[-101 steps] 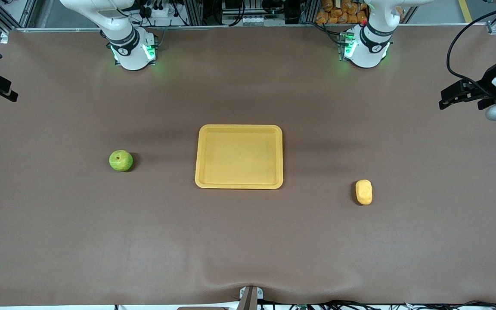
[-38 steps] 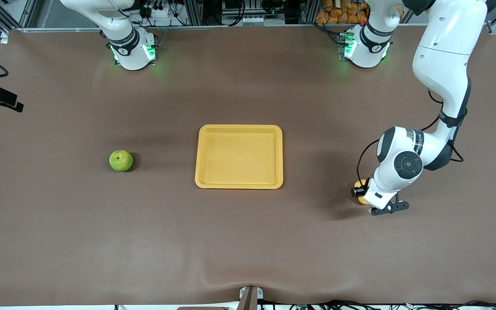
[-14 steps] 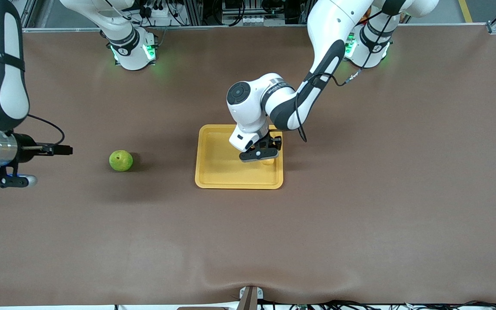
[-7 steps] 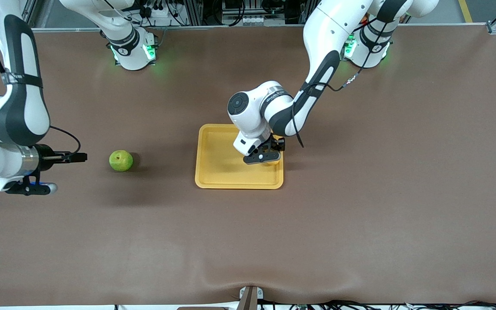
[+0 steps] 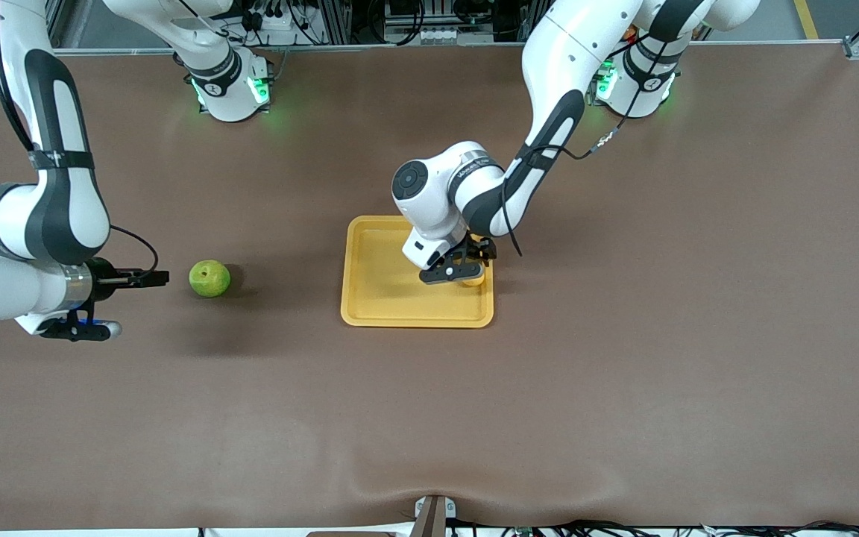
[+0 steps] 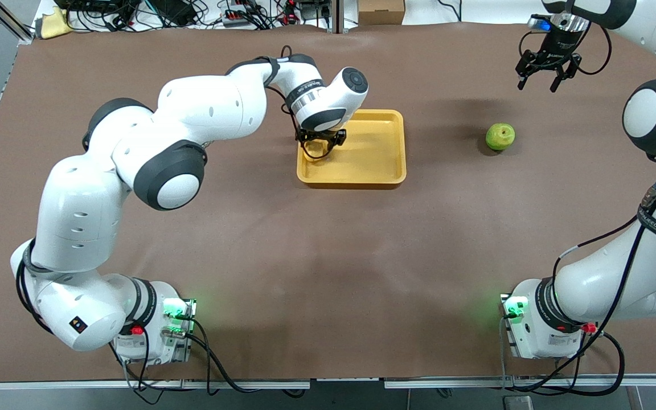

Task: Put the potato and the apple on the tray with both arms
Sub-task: 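Release the potato on the tray while the right gripper nears the apple, then grasp the green apple with the right gripper while the left gripper withdraws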

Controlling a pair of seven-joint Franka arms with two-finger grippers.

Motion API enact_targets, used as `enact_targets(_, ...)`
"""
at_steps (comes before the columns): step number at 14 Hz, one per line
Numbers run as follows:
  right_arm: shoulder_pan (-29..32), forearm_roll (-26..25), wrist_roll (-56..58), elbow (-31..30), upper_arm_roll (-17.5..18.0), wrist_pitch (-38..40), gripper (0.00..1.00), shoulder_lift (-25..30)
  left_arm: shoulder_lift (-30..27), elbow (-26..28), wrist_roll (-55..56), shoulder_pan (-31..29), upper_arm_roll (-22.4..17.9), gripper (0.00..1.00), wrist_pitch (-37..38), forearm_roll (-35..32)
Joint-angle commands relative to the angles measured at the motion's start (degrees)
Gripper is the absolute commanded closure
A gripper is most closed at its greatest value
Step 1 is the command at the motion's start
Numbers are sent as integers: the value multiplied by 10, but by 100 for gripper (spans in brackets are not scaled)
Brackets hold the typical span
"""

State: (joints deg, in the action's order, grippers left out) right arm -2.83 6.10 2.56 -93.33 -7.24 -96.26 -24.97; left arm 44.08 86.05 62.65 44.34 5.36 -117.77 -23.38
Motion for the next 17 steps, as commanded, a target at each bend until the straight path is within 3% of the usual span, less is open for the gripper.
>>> enact_targets(1,-12,8,-4,-29,-1,-34,0,3,-15,-33,1,8,-6,0,51,-4)
enact_targets(4,-12,11,-4,-64,-1,-72,0,5,-35,-56,0,-4,-7,0,82,-3)
enact_targets(15,-23,21,-4,-196,1,-230,0,14,-95,-56,-53,-189,-4,0,89,19)
enact_targets(17,-24,45,-4,-201,1,-237,0,14,-112,-55,-65,-219,-6,0,89,18)
